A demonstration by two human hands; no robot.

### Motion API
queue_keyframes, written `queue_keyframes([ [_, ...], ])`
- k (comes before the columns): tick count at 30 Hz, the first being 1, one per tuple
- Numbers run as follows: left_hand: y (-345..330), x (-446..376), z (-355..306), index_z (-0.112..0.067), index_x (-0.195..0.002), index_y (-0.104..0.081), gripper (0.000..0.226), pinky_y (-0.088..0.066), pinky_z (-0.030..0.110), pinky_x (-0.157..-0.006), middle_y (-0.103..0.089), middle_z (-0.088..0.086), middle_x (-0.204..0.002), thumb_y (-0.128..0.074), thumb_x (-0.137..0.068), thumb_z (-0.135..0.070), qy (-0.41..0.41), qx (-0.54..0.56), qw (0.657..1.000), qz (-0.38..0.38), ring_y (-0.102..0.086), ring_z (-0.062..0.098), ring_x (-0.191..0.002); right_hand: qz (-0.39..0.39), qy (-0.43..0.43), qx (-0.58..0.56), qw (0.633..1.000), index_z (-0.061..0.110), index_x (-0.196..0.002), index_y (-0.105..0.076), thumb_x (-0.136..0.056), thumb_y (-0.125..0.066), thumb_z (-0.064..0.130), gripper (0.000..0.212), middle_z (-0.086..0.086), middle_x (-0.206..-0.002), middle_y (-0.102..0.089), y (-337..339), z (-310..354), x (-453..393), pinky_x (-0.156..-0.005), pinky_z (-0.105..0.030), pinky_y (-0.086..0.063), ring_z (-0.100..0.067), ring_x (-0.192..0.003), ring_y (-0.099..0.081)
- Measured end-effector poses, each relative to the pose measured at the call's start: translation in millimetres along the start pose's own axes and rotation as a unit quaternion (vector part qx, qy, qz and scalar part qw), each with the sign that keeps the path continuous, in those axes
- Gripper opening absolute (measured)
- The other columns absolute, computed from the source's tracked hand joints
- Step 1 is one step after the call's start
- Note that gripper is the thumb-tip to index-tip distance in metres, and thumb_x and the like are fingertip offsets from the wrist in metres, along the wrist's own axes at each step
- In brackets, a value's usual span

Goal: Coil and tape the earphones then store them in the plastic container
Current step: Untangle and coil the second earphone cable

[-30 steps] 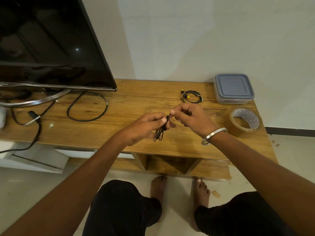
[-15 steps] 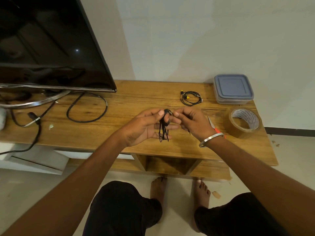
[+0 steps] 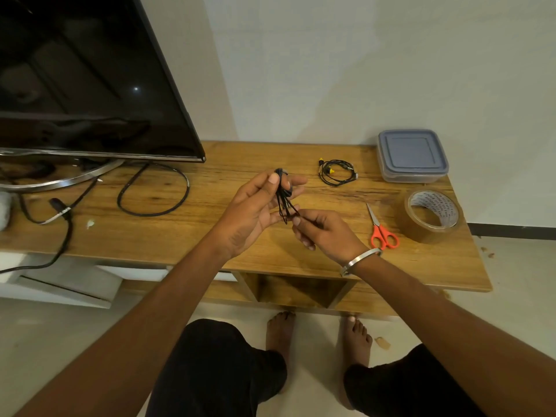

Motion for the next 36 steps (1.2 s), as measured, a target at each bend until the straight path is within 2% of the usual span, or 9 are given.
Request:
queue_keyframes([
  [4,-0.9,-0.4,5.7,-0.010,-0.096,-0.054,0.023,-0.041,0.056,-0.106,-0.057,0.019,-0.135,-0.036,-0.103,-0.023,-0.012,-0.012,0.999,-0.043,-0.053,0.026,-0.130,0.007,-0.023,-0.045,0.999,0.011,-0.110,-0.055,-0.097,-0.048,0.008,0.015,-0.004,-0.070,-0.063,-6.3,2.7,0.0,-0.047,-0.023,-0.045,-0.014,-0.051,-0.054],
  [7,-5.9,-1.7,9.3,-0.014,-0.095,-0.059,0.025,-0.047,0.049,-0.101,-0.059,0.013,-0.133,-0.037,-0.104,-0.022,-0.023,-0.045,0.995,-0.086,-0.056,0.020,-0.124,-0.044,-0.044,-0.083,0.995,0.009,-0.119,-0.034,-0.093,-0.054,0.006,0.033,-0.008,-0.070,-0.066,-12.6,4.4,-0.9,-0.047,-0.025,-0.048,-0.017,-0.050,-0.058],
  [10,-9.4,-3.1,14.5,-0.015,-0.102,-0.064,0.024,-0.048,0.045,-0.096,-0.063,0.010,-0.128,-0.043,-0.102,-0.025,-0.022,-0.031,0.989,-0.145,-0.060,0.016,-0.108,-0.071,-0.014,-0.063,0.995,0.012,-0.117,-0.028,-0.092,-0.056,0.005,0.039,-0.009,-0.068,-0.065,-17.9,5.8,-0.7,-0.047,-0.026,-0.047,-0.020,-0.049,-0.057],
  [14,-11.4,-4.0,17.6,-0.019,-0.098,-0.068,0.023,-0.047,0.047,-0.094,-0.063,0.006,-0.115,-0.047,-0.101,-0.027,-0.017,-0.002,0.978,-0.206,-0.058,0.015,-0.100,-0.086,0.008,-0.029,0.996,0.014,-0.122,-0.028,-0.091,-0.056,0.003,0.043,-0.011,-0.069,-0.064,-23.4,5.7,-0.2,-0.046,-0.023,-0.045,-0.019,-0.049,-0.055],
  [18,-12.6,-5.6,18.5,-0.021,-0.092,-0.067,0.023,-0.047,0.051,-0.098,-0.063,0.006,-0.113,-0.047,-0.101,-0.028,-0.012,0.035,0.970,-0.238,-0.055,0.022,-0.107,-0.090,0.022,0.000,0.996,0.017,-0.126,-0.029,-0.091,-0.056,0.002,0.047,-0.005,-0.067,-0.064,-25.5,6.0,-0.7,-0.048,-0.021,-0.045,-0.018,-0.049,-0.054],
  [22,-10.9,-10.1,17.2,-0.017,-0.095,-0.064,0.021,-0.049,0.043,-0.095,-0.066,0.005,-0.109,-0.046,-0.102,-0.026,-0.013,0.091,0.958,-0.272,-0.056,0.023,-0.106,-0.073,0.036,0.034,0.996,0.017,-0.118,-0.028,-0.091,-0.056,0.006,0.040,0.002,-0.065,-0.063,-27.5,4.9,3.1,-0.052,-0.027,-0.048,-0.018,-0.050,-0.053],
  [25,-7.8,-11.5,17.6,-0.018,-0.095,-0.065,0.020,-0.046,0.044,-0.102,-0.064,0.009,-0.117,-0.048,-0.101,-0.024,-0.021,0.083,0.954,-0.289,-0.055,0.023,-0.111,-0.074,0.049,0.058,0.994,0.017,-0.108,-0.029,-0.093,-0.052,0.006,0.029,-0.001,-0.066,-0.063,-29.2,4.4,5.5,-0.053,-0.022,-0.045,-0.006,-0.049,-0.052],
  [30,-5.4,-13.2,20.8,-0.013,-0.094,-0.067,0.017,-0.051,0.035,-0.097,-0.068,0.006,-0.108,-0.052,-0.100,-0.019,-0.053,0.036,0.948,-0.313,-0.061,0.022,-0.112,-0.092,0.076,0.095,0.988,0.017,-0.095,-0.047,-0.091,-0.053,0.008,0.012,-0.011,-0.069,-0.063,-30.2,3.1,4.6,-0.055,-0.031,-0.045,-0.025,-0.059,-0.058],
  [36,-1.4,-13.8,24.3,-0.018,-0.087,-0.071,0.019,-0.052,0.035,-0.084,-0.072,-0.004,-0.088,-0.056,-0.098,-0.023,-0.065,0.005,0.936,-0.345,-0.063,0.017,-0.093,-0.035,0.058,0.023,0.997,0.009,-0.107,-0.061,-0.089,-0.057,-0.001,0.021,-0.009,-0.084,-0.065,-32.6,3.7,4.6,-0.074,-0.030,-0.058,-0.014,-0.073,-0.068],
])
Point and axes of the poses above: each hand's wrist, its own x-axis away from the middle knuckle, its own y-axis out of the back of the hand, z = x × y, the point moved 1 cm from there along -x, towards the middle knuckle
